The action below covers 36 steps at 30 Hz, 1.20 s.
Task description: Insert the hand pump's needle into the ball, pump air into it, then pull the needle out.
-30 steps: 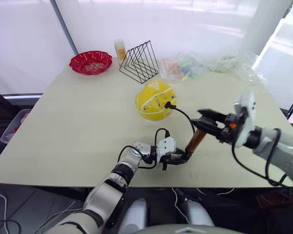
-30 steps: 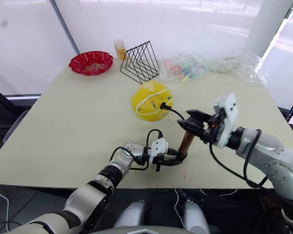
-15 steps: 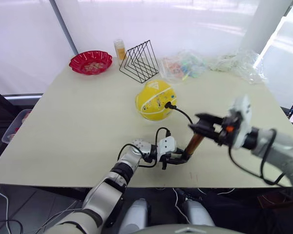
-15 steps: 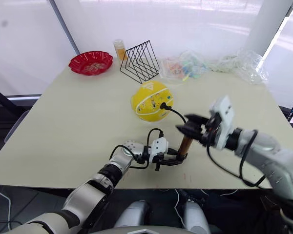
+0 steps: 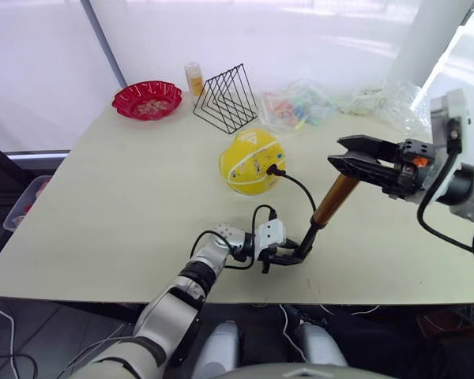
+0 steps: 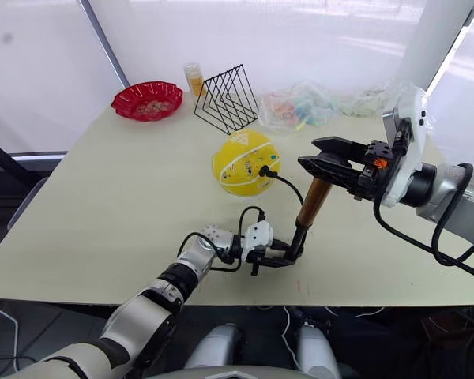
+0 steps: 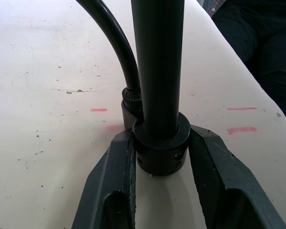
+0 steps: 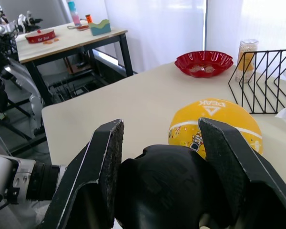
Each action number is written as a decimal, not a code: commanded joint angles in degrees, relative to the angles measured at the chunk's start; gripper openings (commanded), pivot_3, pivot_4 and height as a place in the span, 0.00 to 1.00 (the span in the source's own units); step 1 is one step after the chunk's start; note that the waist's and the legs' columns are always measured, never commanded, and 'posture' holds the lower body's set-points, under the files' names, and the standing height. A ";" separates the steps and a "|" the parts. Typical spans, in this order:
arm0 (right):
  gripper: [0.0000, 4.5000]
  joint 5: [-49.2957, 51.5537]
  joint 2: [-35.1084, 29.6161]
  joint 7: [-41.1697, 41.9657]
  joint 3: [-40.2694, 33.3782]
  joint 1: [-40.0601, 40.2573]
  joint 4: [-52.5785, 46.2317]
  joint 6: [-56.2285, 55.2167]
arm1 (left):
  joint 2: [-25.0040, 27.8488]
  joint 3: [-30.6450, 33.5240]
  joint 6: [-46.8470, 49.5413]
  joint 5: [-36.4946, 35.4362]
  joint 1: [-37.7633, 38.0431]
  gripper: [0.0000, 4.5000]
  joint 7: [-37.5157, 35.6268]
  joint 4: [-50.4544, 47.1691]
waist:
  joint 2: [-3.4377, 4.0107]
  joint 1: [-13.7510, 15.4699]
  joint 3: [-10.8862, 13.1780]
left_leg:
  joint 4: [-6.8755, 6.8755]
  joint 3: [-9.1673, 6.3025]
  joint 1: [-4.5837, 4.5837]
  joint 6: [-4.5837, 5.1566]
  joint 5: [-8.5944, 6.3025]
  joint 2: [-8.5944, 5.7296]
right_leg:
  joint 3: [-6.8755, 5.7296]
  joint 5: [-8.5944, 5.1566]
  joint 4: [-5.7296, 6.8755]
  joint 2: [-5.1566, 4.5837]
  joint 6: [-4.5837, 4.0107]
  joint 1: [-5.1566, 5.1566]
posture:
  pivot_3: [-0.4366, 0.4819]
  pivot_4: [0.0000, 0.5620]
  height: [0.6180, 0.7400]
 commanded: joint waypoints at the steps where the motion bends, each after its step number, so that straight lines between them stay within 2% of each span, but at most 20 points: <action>1: 0.45 -4.81 -0.04 -0.84 1.01 0.32 -1.06 -1.37 | 4.33 -6.06 6.60 8.18 5.53 0.25 -2.28 8.10 | -0.03 0.00 -0.02 | 0.00 0.00 0.00 0.00 0.00 0.00 | 0.00 0.00 0.00 0.00 0.00 0.00 | 0.48 0.27 0.97; 3: 0.45 -10.97 1.98 0.56 7.74 5.14 -1.19 -2.48 | 4.35 -6.00 6.67 8.10 5.67 0.25 -2.22 7.93 | -0.35 -0.03 -0.30 | 0.00 -0.01 0.03 0.00 0.00 0.01 | 0.00 0.00 0.00 0.01 0.00 0.01 | 0.48 0.27 0.97; 6: 0.45 -17.50 4.02 1.41 13.55 9.41 -0.54 -4.54 | 4.43 -6.03 6.79 7.92 5.77 0.25 -2.05 7.63 | -0.48 -0.25 -0.41 | -0.11 -0.05 0.13 0.00 -0.01 0.17 | -0.05 -0.07 0.00 0.06 -0.11 0.06 | 0.48 0.27 0.97; 12: 0.45 -26.68 8.28 3.75 19.86 14.77 2.50 -9.32 | 4.74 -6.07 6.55 7.65 6.00 0.25 -1.80 7.31 | -0.44 -0.67 -0.71 | -0.12 -0.08 0.18 -0.01 -0.01 0.24 | -0.06 -0.08 0.00 0.06 -0.13 0.09 | 0.48 0.27 0.97; 16: 0.45 -31.45 10.72 4.52 21.43 16.24 4.77 -12.17 | 4.82 -5.92 6.27 7.45 6.15 0.25 -1.69 7.16 | -0.40 -0.81 -0.74 | -0.13 -0.10 0.19 -0.02 -0.02 0.23 | -0.10 -0.09 0.00 0.13 -0.15 0.12 | 0.48 0.27 0.97; 20: 0.45 -31.64 12.00 6.46 18.65 15.68 2.99 -14.81 | 4.81 -5.52 5.14 7.11 6.31 0.25 -1.03 6.86 | -0.32 -0.86 -0.71 | -0.13 -0.11 0.19 -0.03 -0.03 0.21 | -0.11 -0.09 0.00 0.12 -0.15 0.14 | 0.48 0.27 0.97; 23: 0.45 -27.24 11.29 6.61 13.08 12.21 1.45 -13.53 | 4.70 -5.15 5.13 6.63 6.13 0.25 -0.94 5.69 | -0.26 -0.85 -0.53 | -0.12 -0.12 0.18 -0.04 -0.03 0.22 | -0.12 -0.09 0.00 0.11 -0.15 0.13 | 0.48 0.27 0.97; 27: 0.45 -18.88 7.90 6.82 5.36 5.19 0.35 -9.28 | 4.84 -5.07 5.51 6.38 6.33 0.25 -0.90 3.76 | 0.45 -0.89 0.13 | -0.10 -0.03 0.10 -0.03 -0.02 0.10 | -0.04 -0.07 0.00 0.02 -0.11 0.04 | 0.48 0.27 0.97; 30: 0.45 -14.60 5.97 6.12 2.68 2.14 0.53 -6.85 | 4.88 -5.02 5.74 6.32 6.46 0.25 -0.90 3.20 | 0.29 -0.71 0.20 | -0.11 -0.19 0.02 -0.03 -0.02 0.08 | -0.23 0.02 -0.01 0.08 0.06 0.02 | 0.48 0.27 0.97; 33: 0.45 -9.15 3.30 5.23 -0.97 -2.02 1.03 -4.30 | 4.86 -4.92 5.98 6.20 6.57 0.25 -0.85 2.70 | 0.60 -0.76 0.65 | -0.09 -0.20 -0.06 -0.02 -0.02 -0.01 | -0.21 0.04 -0.01 0.00 0.08 -0.02 | 0.48 0.27 0.97; 36: 0.45 -6.21 1.53 4.04 -3.02 -5.24 2.22 -3.01 | 4.84 -4.87 6.00 6.25 6.21 0.25 -0.65 3.09 | 0.44 -0.75 0.73 | -0.08 -0.20 -0.03 -0.02 -0.02 -0.03 | -0.24 0.04 0.00 -0.02 0.09 0.00 | 0.48 0.27 0.97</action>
